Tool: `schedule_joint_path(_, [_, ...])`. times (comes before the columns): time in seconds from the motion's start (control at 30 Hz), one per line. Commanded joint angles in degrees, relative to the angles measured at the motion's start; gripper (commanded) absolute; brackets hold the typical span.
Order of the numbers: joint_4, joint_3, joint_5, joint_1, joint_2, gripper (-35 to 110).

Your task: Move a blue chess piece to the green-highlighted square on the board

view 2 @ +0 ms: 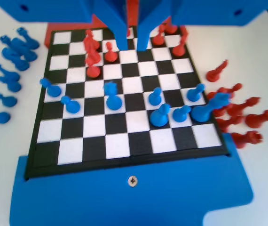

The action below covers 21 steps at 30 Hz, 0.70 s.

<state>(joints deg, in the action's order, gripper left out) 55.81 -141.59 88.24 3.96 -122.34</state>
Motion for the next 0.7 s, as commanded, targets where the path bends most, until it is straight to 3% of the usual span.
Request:
schedule_joint_path(0.0, [-2.0, -1.1, 0.4, -0.3, -3.6, 7])
schedule_joint_path(0.33, [-12.7, -9.3, 1.1, -0.8, -3.3, 10])
schedule_joint_path(0.67, [-15.1, -10.1, 0.0, -3.2, -1.8, 11])
